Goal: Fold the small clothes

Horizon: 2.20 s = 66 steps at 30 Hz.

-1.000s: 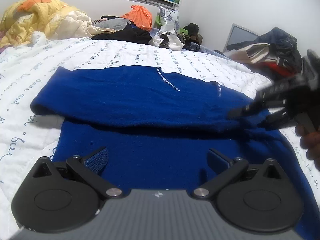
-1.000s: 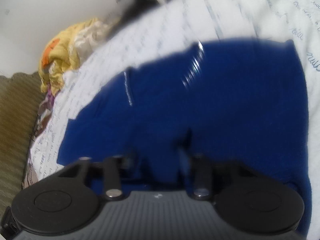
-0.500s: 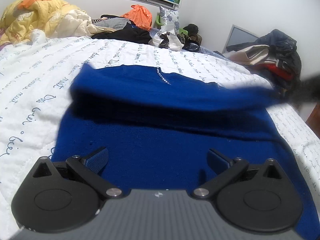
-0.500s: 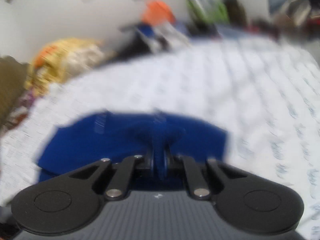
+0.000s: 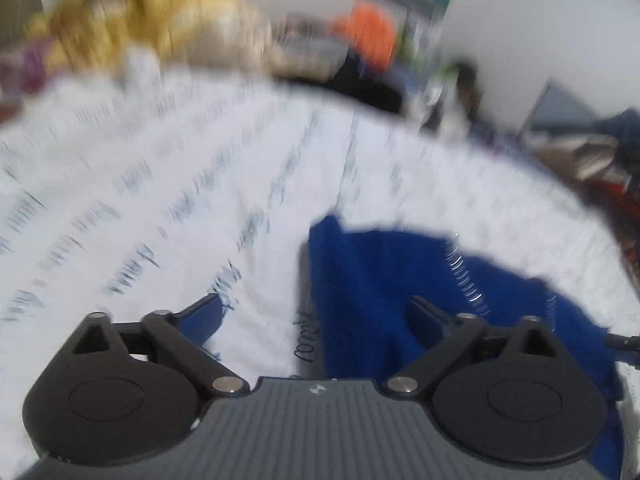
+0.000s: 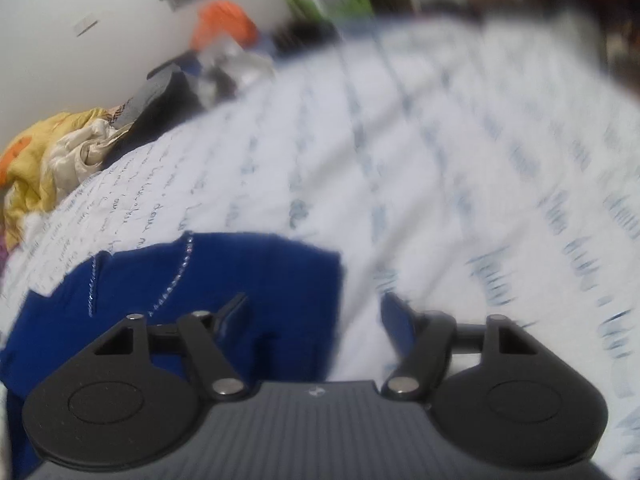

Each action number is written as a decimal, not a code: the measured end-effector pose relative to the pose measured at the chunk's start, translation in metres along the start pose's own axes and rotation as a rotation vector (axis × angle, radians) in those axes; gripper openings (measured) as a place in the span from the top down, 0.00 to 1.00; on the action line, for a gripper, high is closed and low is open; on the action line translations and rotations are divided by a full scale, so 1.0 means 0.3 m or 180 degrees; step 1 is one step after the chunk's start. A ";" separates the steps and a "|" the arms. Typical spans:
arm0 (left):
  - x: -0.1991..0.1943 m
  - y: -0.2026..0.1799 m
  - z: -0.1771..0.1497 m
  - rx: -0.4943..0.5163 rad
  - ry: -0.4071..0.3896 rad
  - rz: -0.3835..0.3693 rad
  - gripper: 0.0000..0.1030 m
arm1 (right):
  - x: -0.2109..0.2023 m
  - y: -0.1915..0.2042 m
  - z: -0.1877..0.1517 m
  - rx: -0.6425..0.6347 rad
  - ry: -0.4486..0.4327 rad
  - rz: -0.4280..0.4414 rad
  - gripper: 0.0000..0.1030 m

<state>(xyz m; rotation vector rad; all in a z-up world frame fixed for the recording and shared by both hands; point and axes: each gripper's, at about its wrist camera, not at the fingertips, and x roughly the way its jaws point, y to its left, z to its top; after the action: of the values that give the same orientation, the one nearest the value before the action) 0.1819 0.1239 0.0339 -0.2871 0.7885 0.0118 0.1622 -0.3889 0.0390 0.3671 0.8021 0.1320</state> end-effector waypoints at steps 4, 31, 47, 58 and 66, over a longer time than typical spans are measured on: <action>0.064 -0.087 -0.011 0.0527 -0.0053 0.0229 0.87 | 0.045 0.050 0.003 -0.0206 -0.0086 -0.0031 0.94; -0.298 -0.003 -0.381 0.0847 -0.0130 0.0268 0.41 | -0.235 -0.009 -0.233 0.0071 -0.0241 0.0351 0.87; -0.495 0.007 -0.627 0.0805 0.0095 0.0142 0.94 | -0.465 -0.047 -0.608 0.0293 0.0372 0.0689 0.97; -0.636 0.160 -0.692 0.0275 0.0346 -0.0299 0.46 | -0.577 -0.166 -0.707 0.0954 0.0389 0.0947 0.76; -0.715 0.190 -0.803 -0.0159 0.0521 -0.0826 0.35 | -0.673 -0.116 -0.931 0.1114 0.0971 0.1609 0.59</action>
<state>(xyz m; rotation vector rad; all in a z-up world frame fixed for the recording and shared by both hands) -0.1445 0.1371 0.0089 -0.4403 0.9091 -0.2390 -0.1799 -0.3966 -0.0148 0.8944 1.0226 0.5333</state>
